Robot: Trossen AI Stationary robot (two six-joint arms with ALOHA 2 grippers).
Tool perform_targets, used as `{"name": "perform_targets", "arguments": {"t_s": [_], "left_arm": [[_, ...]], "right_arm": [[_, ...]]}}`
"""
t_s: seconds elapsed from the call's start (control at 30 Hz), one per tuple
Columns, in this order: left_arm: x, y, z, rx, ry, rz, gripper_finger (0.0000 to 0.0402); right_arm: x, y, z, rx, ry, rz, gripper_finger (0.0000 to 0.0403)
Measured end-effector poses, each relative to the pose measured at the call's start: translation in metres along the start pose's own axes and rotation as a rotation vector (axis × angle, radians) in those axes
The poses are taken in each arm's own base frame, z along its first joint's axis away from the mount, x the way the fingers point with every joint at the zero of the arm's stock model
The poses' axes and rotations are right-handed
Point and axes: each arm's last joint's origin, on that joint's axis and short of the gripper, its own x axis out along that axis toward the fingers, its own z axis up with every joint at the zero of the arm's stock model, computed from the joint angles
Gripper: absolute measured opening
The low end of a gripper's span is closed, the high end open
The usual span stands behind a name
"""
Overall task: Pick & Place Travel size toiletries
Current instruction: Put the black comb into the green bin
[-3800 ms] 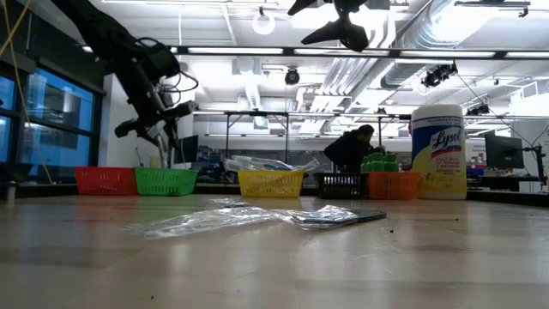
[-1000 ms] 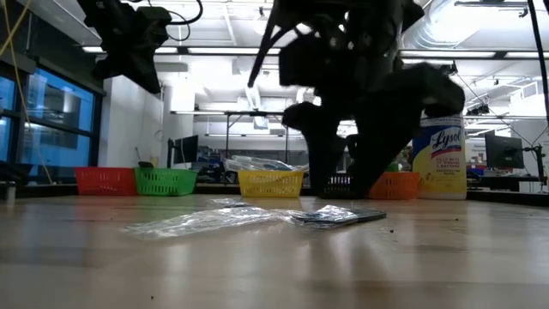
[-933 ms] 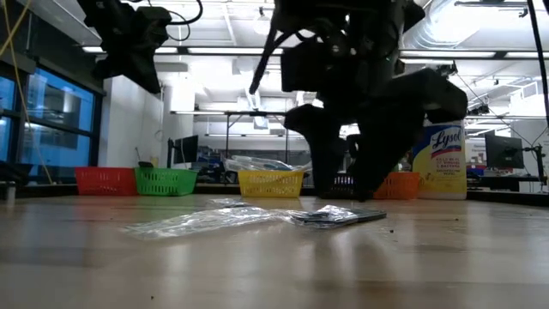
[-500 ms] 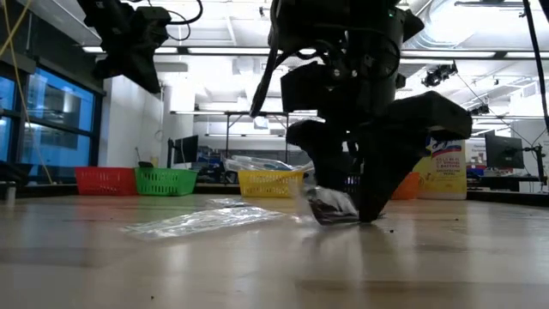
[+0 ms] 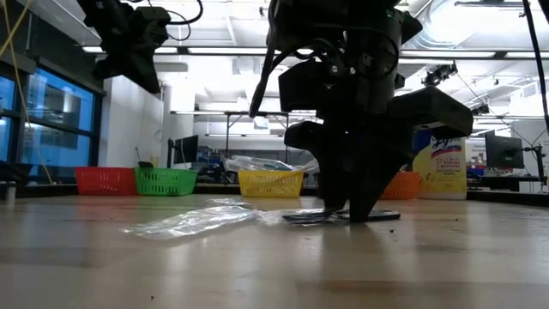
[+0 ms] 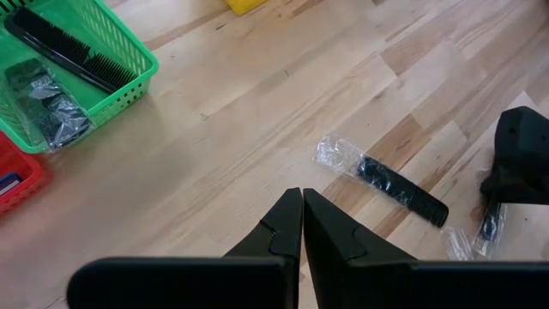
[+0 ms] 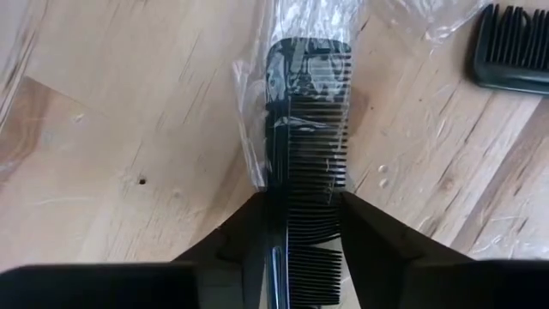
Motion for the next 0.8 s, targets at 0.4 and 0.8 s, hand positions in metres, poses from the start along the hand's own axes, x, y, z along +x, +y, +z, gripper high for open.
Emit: {"name": "perform_targets", "arguments": {"t_s": [0.4,0.8], "left_arm": [[0.0000,0.0000,0.0001,0.000,0.000,0.000,0.0010],[0.0000,-0.0001,0.0002,-0.001,-0.002,-0.001,0.0010]], "right_arm": [[0.0009,-0.0003,0.0010,0.007,-0.011,-0.002,0.0115],[-0.0004,-0.0005,0.0008,0.051,-0.012,-0.020,0.0121]]}}
